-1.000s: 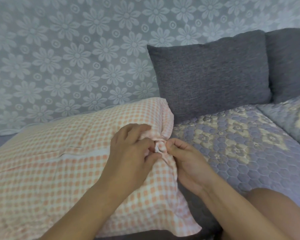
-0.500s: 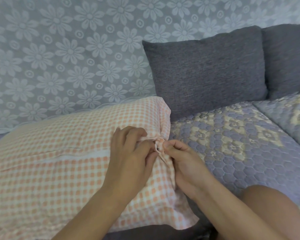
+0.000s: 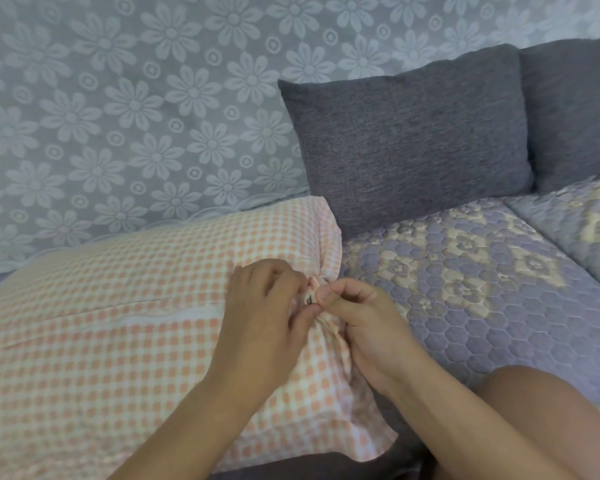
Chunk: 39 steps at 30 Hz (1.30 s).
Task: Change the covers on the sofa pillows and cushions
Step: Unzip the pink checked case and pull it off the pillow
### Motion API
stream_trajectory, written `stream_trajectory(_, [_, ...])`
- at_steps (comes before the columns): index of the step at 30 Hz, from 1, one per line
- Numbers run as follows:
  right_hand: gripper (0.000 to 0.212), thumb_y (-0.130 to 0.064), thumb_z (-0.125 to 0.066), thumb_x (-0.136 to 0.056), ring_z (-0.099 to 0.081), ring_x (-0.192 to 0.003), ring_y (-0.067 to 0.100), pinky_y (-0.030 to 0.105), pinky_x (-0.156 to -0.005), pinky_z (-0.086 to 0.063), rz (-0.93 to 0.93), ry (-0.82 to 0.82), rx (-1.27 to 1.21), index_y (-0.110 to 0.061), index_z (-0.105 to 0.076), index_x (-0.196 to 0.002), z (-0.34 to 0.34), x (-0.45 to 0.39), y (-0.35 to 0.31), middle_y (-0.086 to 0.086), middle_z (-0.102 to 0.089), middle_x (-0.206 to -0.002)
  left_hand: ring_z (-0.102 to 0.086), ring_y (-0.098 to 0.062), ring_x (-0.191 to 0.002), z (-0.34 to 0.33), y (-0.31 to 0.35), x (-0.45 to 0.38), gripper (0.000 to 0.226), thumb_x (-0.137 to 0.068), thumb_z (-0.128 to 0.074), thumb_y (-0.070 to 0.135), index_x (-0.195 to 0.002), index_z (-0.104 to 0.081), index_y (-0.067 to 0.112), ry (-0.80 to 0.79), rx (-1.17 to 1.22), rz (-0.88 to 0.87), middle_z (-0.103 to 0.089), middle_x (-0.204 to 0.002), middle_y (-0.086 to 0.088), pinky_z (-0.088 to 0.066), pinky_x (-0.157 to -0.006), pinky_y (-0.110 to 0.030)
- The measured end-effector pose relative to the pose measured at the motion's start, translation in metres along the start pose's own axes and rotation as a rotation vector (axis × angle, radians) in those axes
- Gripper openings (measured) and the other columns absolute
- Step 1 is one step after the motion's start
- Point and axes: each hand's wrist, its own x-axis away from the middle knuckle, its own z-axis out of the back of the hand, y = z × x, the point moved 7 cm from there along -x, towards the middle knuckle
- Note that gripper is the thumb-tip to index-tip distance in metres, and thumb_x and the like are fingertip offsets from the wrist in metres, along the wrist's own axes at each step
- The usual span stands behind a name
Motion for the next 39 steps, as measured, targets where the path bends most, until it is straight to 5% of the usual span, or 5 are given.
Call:
stream_trajectory(5, [0.016,-0.022,-0.075,-0.084,-0.065,-0.093,0.033,0.049,-0.097,-0.05,0.062,0.033,0.085,-0.006,-0.072,-0.082,0.006,0.002,0.002,0.031,-0.069,-0.098,-0.052,-0.017,-0.103,0.002,0.001,-0.003,0.008,-0.085,-0.077,0.025,-0.081,-0.07,0.024,-0.016,-0.005,0.115,-0.054,-0.103,0.011,-0.044,-0.094,-0.048])
stream_trajectory(17, [0.022,-0.02,-0.061,-0.099,-0.054,-0.061,0.01,0.023,-0.056,-0.044,0.18,0.394,0.455,-0.006,-0.065,-0.082,0.03,0.003,-0.002,0.006,-0.066,-0.071,-0.053,-0.034,-0.11,-0.015,0.034,-0.028,0.032,-0.069,-0.055,0.031,-0.081,-0.072,0.007,-0.166,-0.37,0.339,-0.058,-0.117,-0.009,-0.042,-0.096,-0.064])
stream_trajectory(24, [0.019,-0.03,-0.063,-0.097,-0.058,-0.076,0.01,0.022,-0.067,-0.042,0.345,0.425,0.794,-0.023,-0.064,-0.08,0.032,0.004,-0.009,-0.006,-0.064,-0.08,-0.043,-0.025,-0.121,-0.008,0.016,-0.018,0.029,-0.086,-0.05,0.033,-0.085,-0.073,0.016,-0.07,-0.117,0.497,-0.048,-0.123,0.001,-0.026,-0.113,-0.042])
stream_trajectory(31, [0.016,-0.031,-0.071,-0.092,-0.067,-0.086,0.008,0.027,-0.083,-0.057,0.063,0.17,0.601,-0.035,-0.065,-0.106,0.03,0.005,0.008,-0.009,-0.069,-0.099,-0.053,-0.021,-0.114,-0.026,-0.013,-0.005,0.018,-0.083,-0.074,0.029,-0.067,-0.068,0.027,-0.118,0.255,0.667,-0.041,-0.102,0.024,-0.042,-0.106,-0.048])
stream_trajectory(39, [0.01,0.0,-0.067,-0.089,-0.068,-0.087,0.025,0.042,-0.087,-0.053,-0.092,0.141,0.012,-0.009,-0.068,-0.092,0.032,-0.004,0.017,0.016,-0.072,-0.096,-0.047,-0.027,-0.122,-0.023,0.007,-0.004,0.02,-0.093,-0.061,0.033,-0.088,-0.076,0.022,-0.155,-0.253,0.37,-0.053,-0.133,-0.001,-0.029,-0.111,-0.051])
